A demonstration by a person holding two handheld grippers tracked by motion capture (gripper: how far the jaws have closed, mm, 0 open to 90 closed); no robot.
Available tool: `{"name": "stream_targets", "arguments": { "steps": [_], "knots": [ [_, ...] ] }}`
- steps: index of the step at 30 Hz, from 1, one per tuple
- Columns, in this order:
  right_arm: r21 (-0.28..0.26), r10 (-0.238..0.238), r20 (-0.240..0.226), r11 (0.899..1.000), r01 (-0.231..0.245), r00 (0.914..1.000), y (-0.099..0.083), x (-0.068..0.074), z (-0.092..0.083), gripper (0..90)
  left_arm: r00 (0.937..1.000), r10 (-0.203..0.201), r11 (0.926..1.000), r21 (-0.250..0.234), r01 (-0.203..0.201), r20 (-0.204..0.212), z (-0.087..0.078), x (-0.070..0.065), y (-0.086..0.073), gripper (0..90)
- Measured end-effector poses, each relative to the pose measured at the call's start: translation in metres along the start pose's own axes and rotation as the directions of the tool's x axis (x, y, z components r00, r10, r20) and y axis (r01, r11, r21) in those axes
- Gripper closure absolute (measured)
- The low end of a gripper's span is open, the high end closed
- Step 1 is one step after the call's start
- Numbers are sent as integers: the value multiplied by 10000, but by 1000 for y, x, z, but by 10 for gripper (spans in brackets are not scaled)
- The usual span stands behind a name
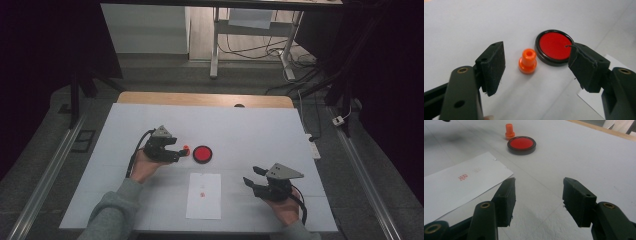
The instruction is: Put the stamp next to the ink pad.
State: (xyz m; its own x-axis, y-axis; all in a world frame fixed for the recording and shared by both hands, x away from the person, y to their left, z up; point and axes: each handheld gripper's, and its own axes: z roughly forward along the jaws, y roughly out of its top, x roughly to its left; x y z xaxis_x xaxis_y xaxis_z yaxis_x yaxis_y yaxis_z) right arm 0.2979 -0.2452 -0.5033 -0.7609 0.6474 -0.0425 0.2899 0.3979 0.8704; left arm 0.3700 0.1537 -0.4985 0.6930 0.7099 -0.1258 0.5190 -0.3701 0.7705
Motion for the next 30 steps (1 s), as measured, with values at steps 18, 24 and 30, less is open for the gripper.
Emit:
{"name": "stream_targets", "arguments": {
  "steps": [18,24,30],
  "knots": [
    [162,136,141,9998,-138,9998,-7,-14,-6,423,9991,338,9994,-77,-340,-259,-53,-25,-53,305],
    [86,148,199,9999,-150,9997,-10,-18,-10,389,9993,109,9994,-324,-121,-366,-68,-22,-71,300],
    [128,103,162,9999,-105,9998,-14,-23,-15,368,9988,-28,9982,-591,-1,-492,-85,-23,-87,299]
  ]
}}
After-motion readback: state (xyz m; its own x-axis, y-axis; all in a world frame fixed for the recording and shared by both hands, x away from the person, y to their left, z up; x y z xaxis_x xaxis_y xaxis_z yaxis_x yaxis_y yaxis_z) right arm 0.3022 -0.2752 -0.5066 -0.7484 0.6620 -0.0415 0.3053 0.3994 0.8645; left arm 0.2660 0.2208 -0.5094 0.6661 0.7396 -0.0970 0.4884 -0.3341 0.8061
